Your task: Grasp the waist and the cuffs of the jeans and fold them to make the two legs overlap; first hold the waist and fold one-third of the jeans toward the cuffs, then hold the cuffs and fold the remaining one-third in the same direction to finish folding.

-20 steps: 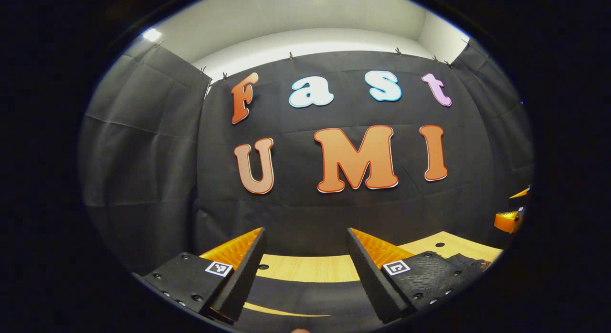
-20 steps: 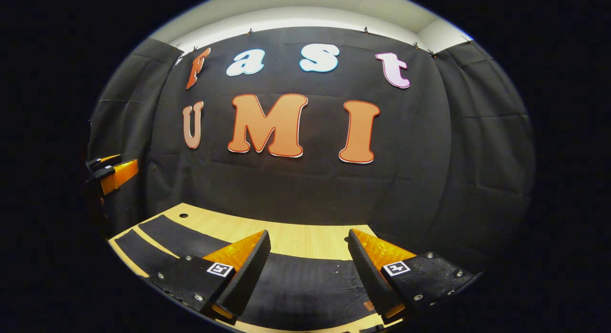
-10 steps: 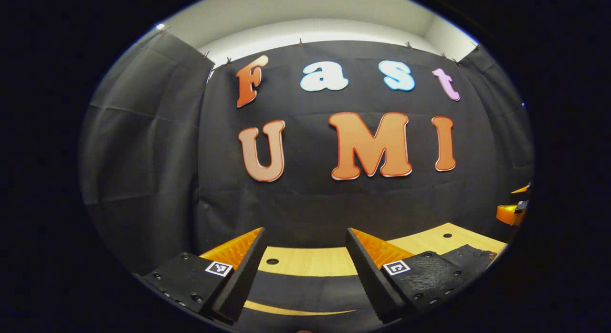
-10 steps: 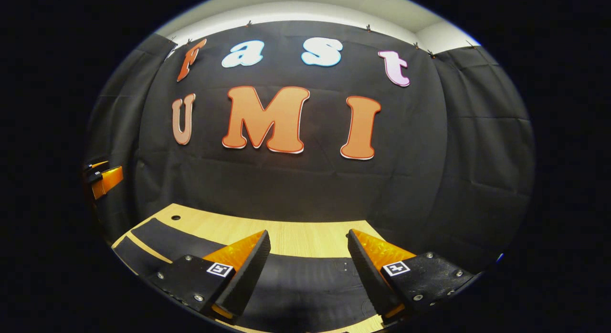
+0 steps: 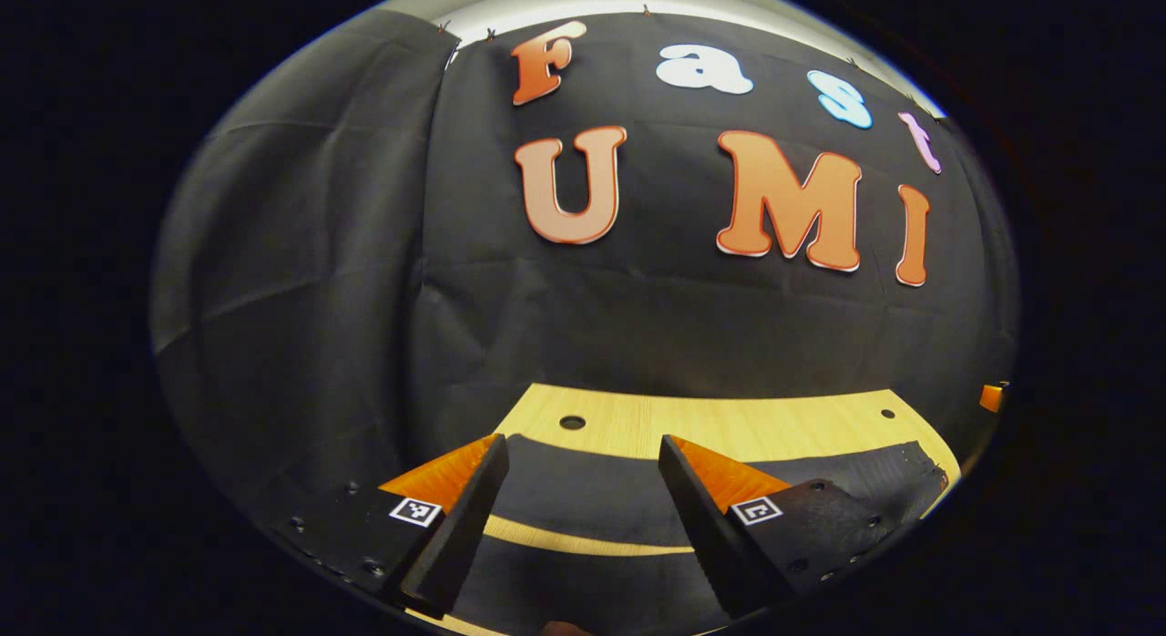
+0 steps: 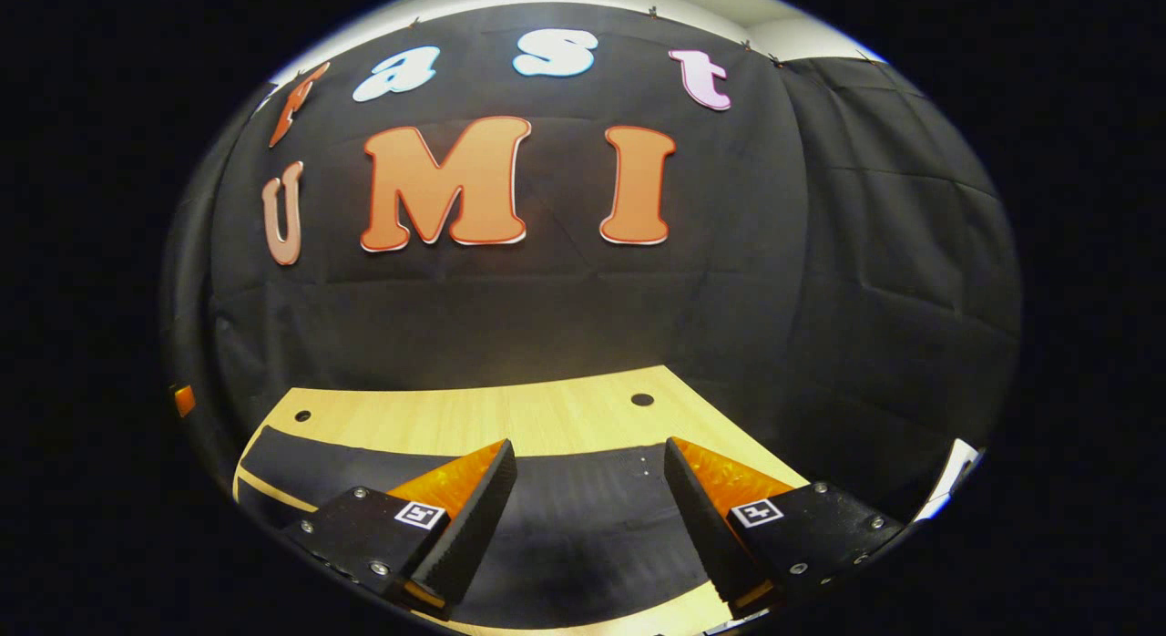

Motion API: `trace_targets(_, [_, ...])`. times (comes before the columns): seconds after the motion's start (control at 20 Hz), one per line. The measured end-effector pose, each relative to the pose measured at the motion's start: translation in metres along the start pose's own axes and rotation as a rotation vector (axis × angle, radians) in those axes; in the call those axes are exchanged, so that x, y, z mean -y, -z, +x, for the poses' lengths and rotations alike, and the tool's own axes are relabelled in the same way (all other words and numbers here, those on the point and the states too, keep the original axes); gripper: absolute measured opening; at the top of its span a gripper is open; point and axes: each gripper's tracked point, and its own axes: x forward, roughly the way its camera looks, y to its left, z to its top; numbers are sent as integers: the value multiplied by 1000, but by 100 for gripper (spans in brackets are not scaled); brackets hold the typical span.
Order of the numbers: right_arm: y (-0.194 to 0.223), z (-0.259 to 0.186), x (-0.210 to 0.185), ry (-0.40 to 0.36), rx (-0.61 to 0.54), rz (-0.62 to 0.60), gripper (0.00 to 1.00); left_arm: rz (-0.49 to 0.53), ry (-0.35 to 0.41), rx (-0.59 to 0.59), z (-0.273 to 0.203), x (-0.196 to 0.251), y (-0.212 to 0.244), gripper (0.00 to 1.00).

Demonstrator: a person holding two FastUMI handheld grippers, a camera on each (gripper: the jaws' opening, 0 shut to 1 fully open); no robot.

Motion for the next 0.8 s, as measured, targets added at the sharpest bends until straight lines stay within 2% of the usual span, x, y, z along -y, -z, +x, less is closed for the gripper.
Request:
trace_targets(0.25, [40,6,15,45,-157,34,98,76,64,-187,14,-13,52,98])
trace_targets(0.4, [72,22,40,55,-262,90,99,31,-4,-305,23,-25,83,98])
trace_targets(0.6, [122,48,87,136,-437,224,99,-51,-79,-466,27,-35,127,99])
trace_targets(0.8, [170,61,131,229,-572,391,98,-112,-140,-589,34,-44,150,99])
